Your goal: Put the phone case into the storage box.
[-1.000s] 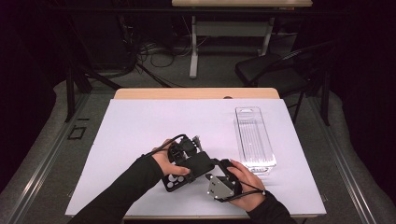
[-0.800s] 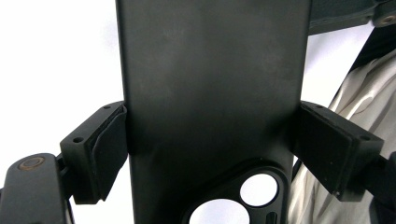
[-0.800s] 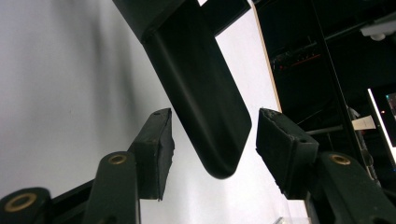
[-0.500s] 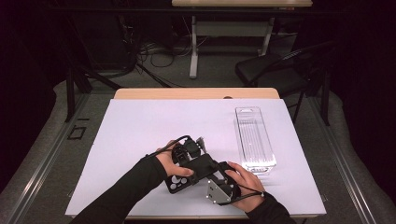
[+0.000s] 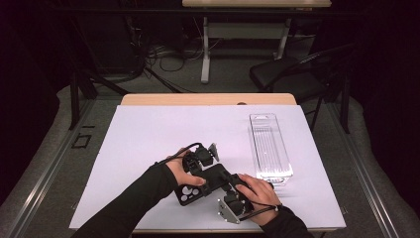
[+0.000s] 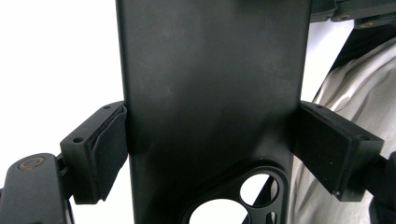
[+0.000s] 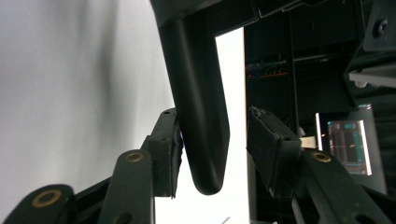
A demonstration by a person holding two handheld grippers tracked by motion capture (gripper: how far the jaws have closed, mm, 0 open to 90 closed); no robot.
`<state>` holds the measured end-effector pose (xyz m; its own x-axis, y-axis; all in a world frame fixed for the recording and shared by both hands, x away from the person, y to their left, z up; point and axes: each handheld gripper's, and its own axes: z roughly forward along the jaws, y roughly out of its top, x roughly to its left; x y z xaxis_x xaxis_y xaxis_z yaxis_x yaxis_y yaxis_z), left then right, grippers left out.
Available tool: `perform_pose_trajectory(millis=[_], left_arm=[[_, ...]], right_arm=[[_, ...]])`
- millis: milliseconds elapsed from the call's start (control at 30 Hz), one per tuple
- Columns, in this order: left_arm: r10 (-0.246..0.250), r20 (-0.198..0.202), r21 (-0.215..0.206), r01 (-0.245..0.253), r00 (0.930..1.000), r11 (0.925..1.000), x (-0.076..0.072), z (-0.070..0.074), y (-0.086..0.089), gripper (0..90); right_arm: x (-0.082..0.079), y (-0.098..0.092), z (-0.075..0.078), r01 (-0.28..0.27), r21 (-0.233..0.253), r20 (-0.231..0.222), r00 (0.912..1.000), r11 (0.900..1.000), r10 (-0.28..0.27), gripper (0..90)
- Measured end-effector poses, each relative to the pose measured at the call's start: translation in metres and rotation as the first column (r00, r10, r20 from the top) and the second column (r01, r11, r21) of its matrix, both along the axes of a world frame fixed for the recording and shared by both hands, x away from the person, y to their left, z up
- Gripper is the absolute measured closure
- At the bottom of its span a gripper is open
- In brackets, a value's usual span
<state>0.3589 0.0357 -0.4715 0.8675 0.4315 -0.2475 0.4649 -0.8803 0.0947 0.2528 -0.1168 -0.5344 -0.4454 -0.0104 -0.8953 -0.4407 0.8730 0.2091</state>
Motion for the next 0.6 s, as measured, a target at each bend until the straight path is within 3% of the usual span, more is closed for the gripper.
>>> perform_pose_trajectory(millis=[167,600], left_arm=[[0.006,-0.001,-0.002,-0.006,1.0000,1.0000,-0.0001,-0.0002,-0.0009,14.7],[-0.011,-0.004,0.009,0.011,0.9999,0.9999,-0.0012,0.0029,-0.0077,14.7]], right_arm=[[0.0000,0.0012,-0.0013,-0.010,-0.034,0.047,0.9988,0.999,0.011,57.4],[0.0004,0.0026,-0.0031,-0.025,-0.071,0.082,0.9961,0.997,0.031,60.2]])
